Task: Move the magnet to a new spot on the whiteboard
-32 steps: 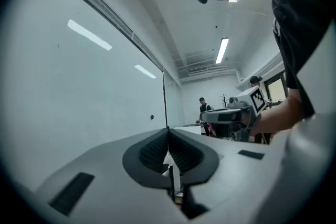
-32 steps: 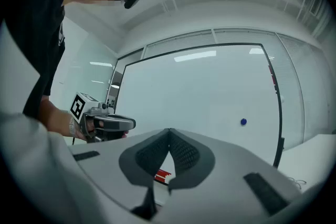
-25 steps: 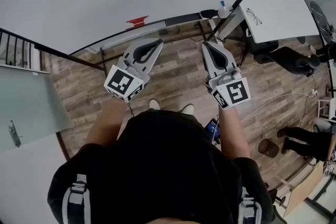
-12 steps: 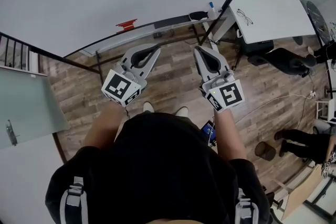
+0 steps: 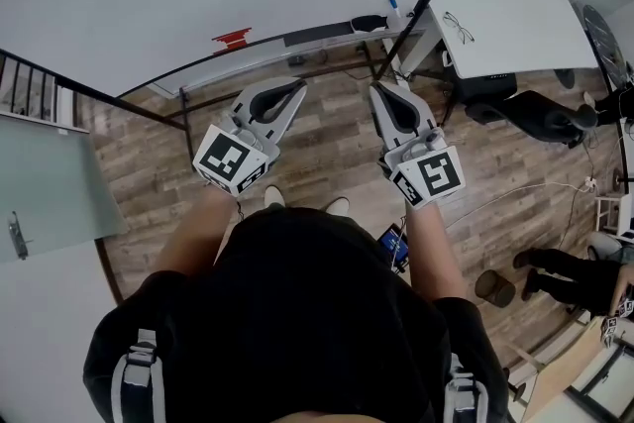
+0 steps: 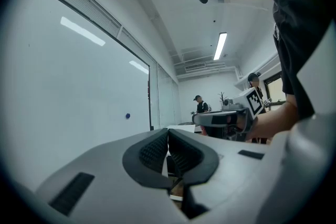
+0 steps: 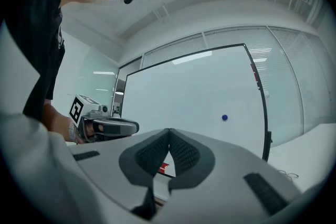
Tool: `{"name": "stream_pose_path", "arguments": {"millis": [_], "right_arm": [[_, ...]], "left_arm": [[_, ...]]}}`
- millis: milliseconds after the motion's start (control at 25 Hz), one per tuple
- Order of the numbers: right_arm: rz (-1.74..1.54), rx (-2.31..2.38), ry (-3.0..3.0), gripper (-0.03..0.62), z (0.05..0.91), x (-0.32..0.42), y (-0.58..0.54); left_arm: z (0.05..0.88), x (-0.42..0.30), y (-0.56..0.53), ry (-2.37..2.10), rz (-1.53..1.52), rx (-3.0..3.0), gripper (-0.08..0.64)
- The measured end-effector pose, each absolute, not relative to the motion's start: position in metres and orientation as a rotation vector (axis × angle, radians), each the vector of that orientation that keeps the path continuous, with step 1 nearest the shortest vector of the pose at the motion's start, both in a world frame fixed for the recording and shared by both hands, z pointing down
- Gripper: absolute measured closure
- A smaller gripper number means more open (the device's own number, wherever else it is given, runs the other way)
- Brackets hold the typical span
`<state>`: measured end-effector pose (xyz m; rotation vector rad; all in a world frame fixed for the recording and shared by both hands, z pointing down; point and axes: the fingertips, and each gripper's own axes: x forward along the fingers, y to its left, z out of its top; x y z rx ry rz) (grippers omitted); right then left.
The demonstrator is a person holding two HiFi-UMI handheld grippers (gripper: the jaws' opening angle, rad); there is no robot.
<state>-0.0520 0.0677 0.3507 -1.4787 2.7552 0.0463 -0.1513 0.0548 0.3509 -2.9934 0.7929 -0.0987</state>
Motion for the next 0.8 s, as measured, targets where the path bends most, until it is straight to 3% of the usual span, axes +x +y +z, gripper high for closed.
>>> {"name": "stream_pose_path", "arguments": {"millis": [800], "right_arm": [[0.014,-1.426,2.809,0.591,0.359,-0.002,0.051]], "left_arm": [[0.360,-0.088,0.054,0.821,-0.131,-2.997,0.555]]}}
